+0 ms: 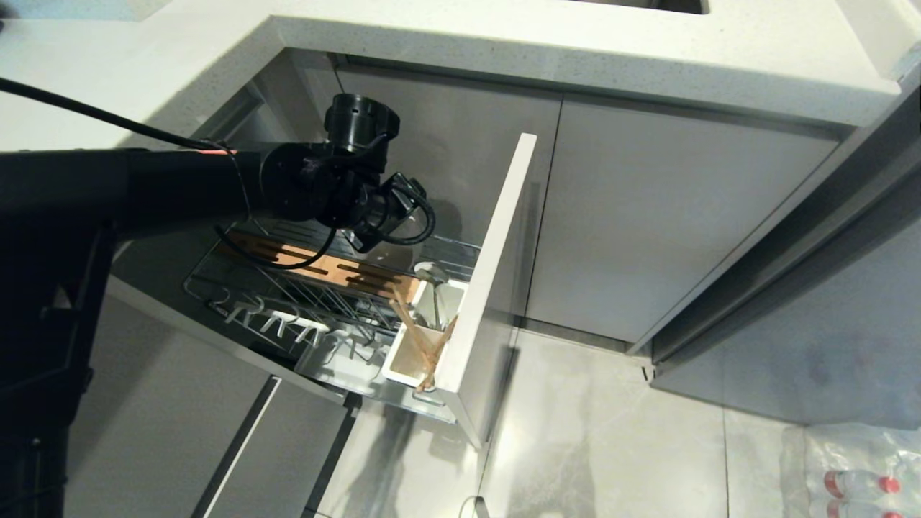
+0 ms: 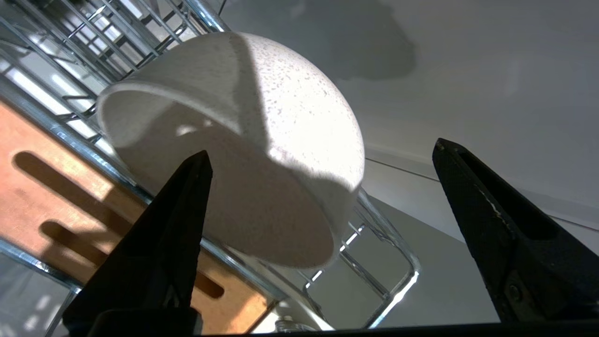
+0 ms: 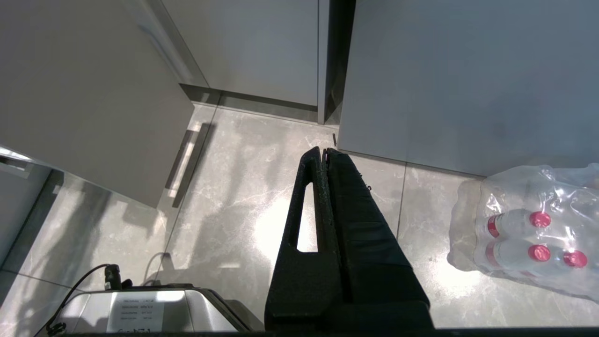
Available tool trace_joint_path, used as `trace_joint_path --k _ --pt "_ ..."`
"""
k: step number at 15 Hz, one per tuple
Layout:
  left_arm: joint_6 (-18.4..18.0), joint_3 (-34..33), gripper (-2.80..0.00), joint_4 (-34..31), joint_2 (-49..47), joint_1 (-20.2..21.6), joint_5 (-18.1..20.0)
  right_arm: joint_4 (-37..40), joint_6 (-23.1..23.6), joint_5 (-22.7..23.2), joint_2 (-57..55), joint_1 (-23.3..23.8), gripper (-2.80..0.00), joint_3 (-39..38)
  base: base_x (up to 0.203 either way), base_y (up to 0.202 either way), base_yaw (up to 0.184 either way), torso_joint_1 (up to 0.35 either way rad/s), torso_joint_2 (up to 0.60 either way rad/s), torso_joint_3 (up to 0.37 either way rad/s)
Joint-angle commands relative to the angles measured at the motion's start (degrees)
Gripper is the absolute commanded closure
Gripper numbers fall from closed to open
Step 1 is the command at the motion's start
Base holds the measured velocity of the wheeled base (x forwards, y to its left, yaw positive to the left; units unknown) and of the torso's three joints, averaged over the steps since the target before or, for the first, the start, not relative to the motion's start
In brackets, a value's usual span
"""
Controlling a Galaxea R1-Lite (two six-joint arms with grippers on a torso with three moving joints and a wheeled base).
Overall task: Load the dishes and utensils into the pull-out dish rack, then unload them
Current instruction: Take the bowl out of the cupboard
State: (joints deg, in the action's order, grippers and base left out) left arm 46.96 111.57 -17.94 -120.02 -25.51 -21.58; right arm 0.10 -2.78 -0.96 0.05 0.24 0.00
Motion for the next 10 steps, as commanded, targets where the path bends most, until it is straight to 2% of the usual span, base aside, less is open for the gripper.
trace_joint_path --k 1,5,6,10 --pt "0.2 0.0 -2.80 0.0 -0.8 0.1 -0.1 0.0 0.0 0.0 0.0 0.0 0.00 -0.1 0.000 0.000 0.000 0.000 0.00 0.000" --pt "0.2 0.0 -2.80 0.0 -0.6 0.1 -0.1 0.0 0.0 0.0 0.0 0.0 0.00 -0.1 0.000 0.000 0.000 0.000 0.00 0.000" --pt "0.2 0.0 0.00 -0.1 -0.6 0.1 -0.1 0.0 0.0 0.0 0.0 0.0 0.00 -0.1 0.000 0.000 0.000 0.000 0.00 0.000" --pt "0.2 0.0 0.00 -0.6 -0.3 0.0 -0.1 0.0 0.0 0.0 0.0 0.0 0.00 -0.1 0.000 0.000 0.000 0.000 0.00 0.000"
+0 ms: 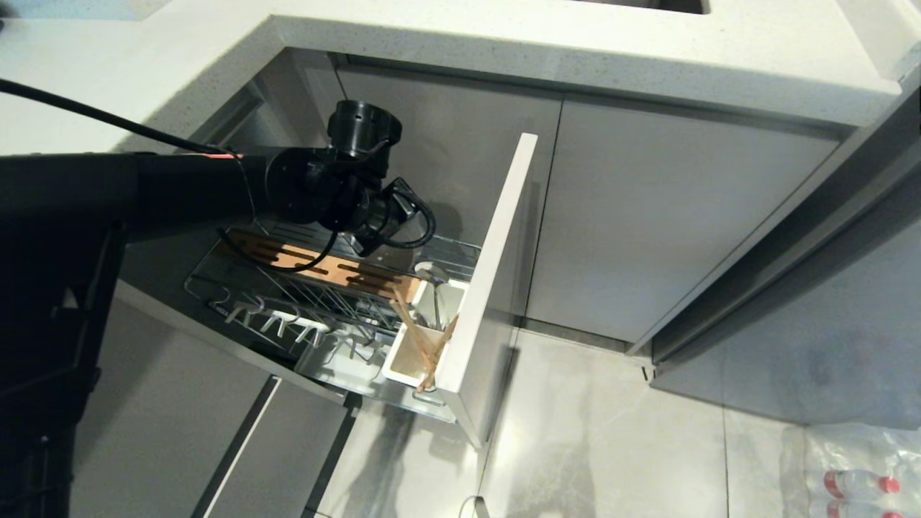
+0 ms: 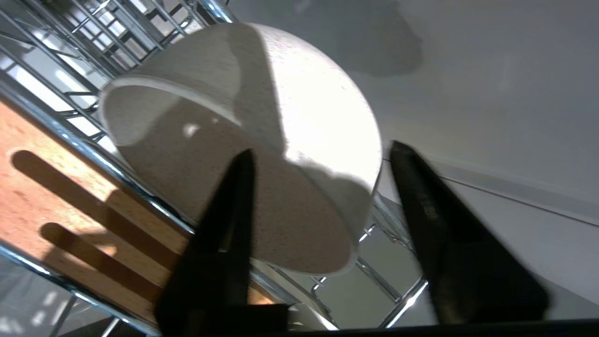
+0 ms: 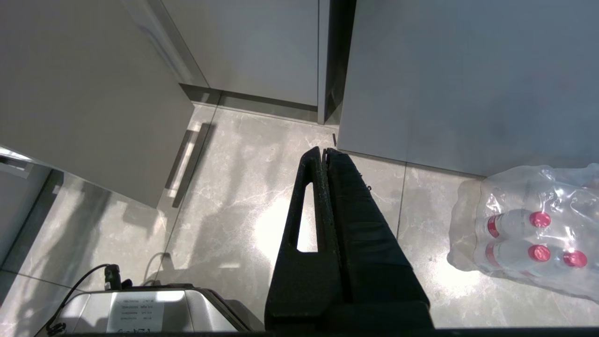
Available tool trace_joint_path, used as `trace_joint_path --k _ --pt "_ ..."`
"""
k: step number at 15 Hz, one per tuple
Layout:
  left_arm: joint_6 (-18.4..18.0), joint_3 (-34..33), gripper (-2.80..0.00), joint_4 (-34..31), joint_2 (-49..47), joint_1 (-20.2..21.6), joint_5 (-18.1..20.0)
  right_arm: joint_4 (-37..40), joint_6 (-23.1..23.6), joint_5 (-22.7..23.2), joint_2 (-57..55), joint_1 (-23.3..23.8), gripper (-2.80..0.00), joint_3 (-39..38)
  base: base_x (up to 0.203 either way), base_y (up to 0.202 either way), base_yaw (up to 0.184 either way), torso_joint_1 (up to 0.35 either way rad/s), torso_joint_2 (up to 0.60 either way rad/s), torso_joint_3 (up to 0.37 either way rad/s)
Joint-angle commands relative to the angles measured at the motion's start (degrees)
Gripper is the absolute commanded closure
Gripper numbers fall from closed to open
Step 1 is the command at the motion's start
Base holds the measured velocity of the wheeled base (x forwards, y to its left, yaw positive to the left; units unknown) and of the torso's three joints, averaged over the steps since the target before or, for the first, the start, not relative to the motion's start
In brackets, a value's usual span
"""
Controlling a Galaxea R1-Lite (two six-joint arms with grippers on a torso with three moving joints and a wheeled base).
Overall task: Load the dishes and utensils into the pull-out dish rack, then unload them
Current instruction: Take the bowl out of the cupboard
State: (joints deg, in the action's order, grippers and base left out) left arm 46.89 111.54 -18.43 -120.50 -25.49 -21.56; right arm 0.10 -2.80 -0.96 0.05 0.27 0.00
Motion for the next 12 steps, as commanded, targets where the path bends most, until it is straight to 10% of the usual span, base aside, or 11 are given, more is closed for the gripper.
trace_joint_path --k 1,12 --pt "0.3 0.0 0.00 -0.1 0.3 -0.1 -0.1 0.0 0.0 0.0 0.0 0.0 0.00 -0.1 0.000 0.000 0.000 0.000 0.00 0.000" --pt "1.4 -0.1 0.00 -2.4 7.7 -2.5 -0.2 0.0 0.0 0.0 0.0 0.0 0.00 -0.1 0.000 0.000 0.000 0.000 0.00 0.000"
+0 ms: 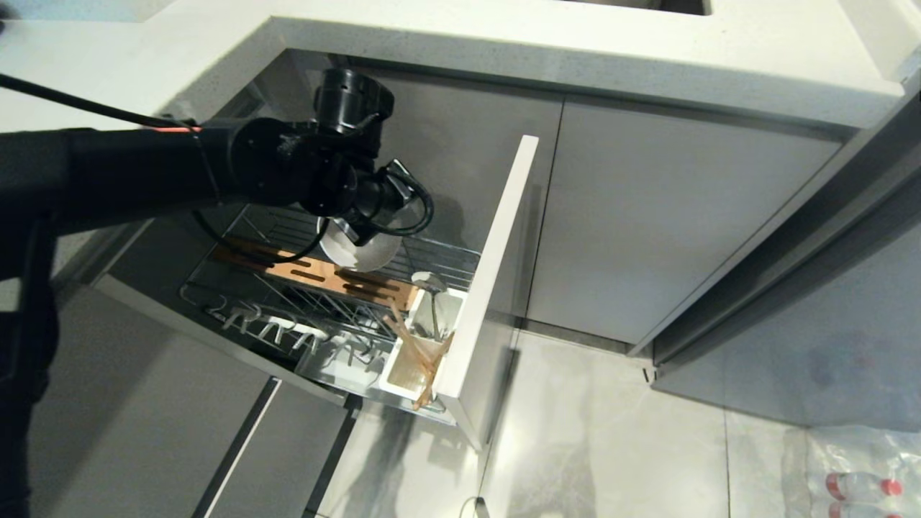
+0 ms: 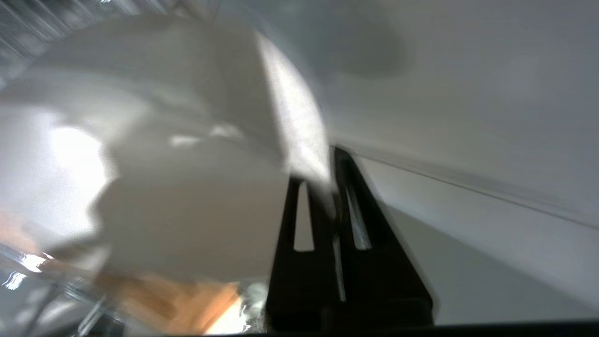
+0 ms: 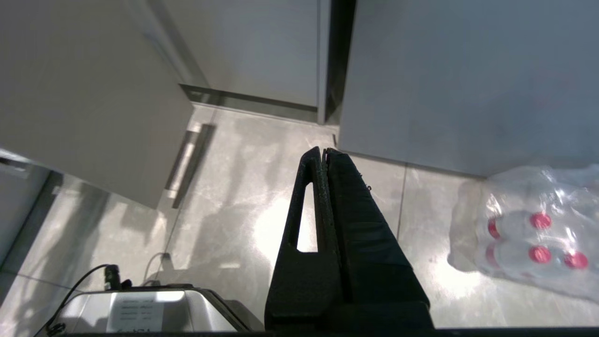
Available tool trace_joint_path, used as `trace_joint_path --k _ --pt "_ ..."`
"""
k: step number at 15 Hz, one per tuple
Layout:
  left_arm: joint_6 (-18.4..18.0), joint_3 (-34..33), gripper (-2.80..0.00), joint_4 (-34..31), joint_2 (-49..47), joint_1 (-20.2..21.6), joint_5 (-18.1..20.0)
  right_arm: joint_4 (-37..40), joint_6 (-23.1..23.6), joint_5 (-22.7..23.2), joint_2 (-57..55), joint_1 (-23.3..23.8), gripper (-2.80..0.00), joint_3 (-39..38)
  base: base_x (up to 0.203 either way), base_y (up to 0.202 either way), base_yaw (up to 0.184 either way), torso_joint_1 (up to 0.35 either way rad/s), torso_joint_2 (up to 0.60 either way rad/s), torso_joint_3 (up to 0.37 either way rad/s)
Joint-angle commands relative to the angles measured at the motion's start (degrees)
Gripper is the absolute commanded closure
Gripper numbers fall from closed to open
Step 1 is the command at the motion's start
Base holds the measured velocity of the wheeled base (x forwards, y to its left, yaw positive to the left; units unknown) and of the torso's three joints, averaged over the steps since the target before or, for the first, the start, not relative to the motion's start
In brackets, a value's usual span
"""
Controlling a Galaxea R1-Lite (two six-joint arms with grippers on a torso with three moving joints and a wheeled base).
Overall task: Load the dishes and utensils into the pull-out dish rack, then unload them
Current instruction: Take the bowl out of the cupboard
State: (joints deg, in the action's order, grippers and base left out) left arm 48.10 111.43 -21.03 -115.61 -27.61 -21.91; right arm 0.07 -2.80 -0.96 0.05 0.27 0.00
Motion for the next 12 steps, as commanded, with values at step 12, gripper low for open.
trace_joint_path --k 12 --pt "-0.5 -2.5 0.00 -6.1 32.0 -10.6 -3.0 0.0 0.0 0.0 0.0 0.0 0.00 -0.1 0.000 0.000 0.000 0.000 0.00 0.000"
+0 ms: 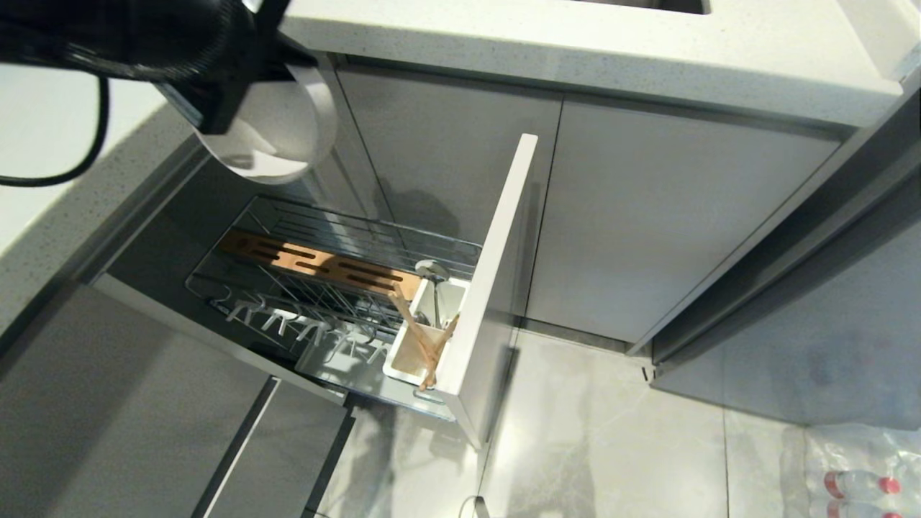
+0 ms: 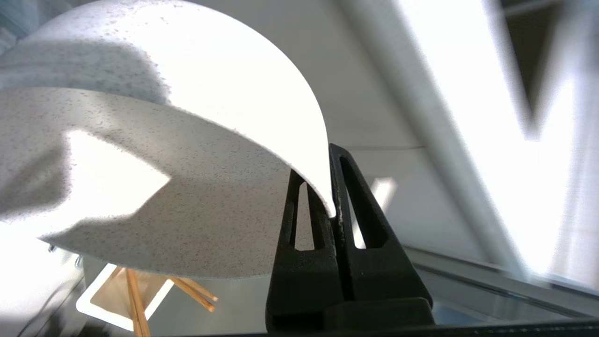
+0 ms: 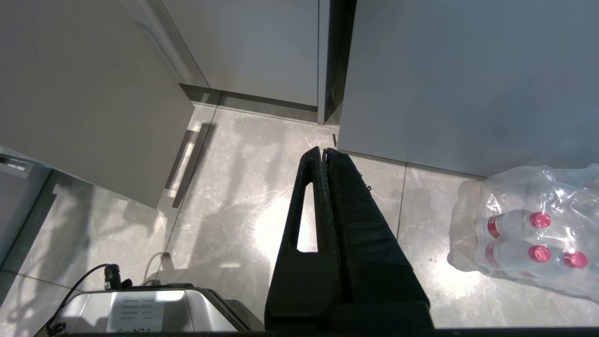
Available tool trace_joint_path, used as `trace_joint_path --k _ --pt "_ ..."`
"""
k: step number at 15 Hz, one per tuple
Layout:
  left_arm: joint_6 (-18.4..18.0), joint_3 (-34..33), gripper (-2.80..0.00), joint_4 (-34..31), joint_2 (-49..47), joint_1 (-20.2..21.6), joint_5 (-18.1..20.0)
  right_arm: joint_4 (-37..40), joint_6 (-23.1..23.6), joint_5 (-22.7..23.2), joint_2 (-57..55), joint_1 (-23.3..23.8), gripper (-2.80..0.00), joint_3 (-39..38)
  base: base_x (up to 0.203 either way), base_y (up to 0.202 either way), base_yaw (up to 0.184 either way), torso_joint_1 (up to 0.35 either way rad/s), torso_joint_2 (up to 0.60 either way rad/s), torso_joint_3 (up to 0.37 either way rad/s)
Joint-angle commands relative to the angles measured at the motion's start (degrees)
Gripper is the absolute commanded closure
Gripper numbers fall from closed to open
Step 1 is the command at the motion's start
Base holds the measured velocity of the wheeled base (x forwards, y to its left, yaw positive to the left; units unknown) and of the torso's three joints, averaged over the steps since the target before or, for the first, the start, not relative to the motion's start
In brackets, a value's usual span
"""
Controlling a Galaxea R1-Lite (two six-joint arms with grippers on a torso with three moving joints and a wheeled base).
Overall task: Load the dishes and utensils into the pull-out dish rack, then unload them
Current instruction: Take the bowl out of the cupboard
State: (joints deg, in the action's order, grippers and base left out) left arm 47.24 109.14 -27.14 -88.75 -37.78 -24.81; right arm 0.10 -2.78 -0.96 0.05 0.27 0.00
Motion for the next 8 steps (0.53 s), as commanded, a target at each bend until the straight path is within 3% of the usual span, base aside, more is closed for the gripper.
trace_joint_path --k 1,3,5,8 --pt "-0.8 -0.2 0.00 -0.4 7.9 -0.5 -0.6 0.0 0.0 0.0 0.0 0.0 0.00 -0.1 0.000 0.000 0.000 0.000 0.00 0.000" --pt "-4.1 -0.1 0.00 -2.1 12.5 2.6 -2.5 0.0 0.0 0.0 0.0 0.0 0.00 -0.1 0.000 0.000 0.000 0.000 0.00 0.000" --pt "-8.9 0.2 0.00 -3.1 15.4 11.1 -2.0 0.0 0.0 0.0 0.0 0.0 0.00 -0.1 0.000 0.000 0.000 0.000 0.00 0.000" --pt "-18.9 1.5 0.00 -5.2 19.7 28.9 6.2 0.0 0.0 0.0 0.0 0.0 0.00 -0.1 0.000 0.000 0.000 0.000 0.00 0.000"
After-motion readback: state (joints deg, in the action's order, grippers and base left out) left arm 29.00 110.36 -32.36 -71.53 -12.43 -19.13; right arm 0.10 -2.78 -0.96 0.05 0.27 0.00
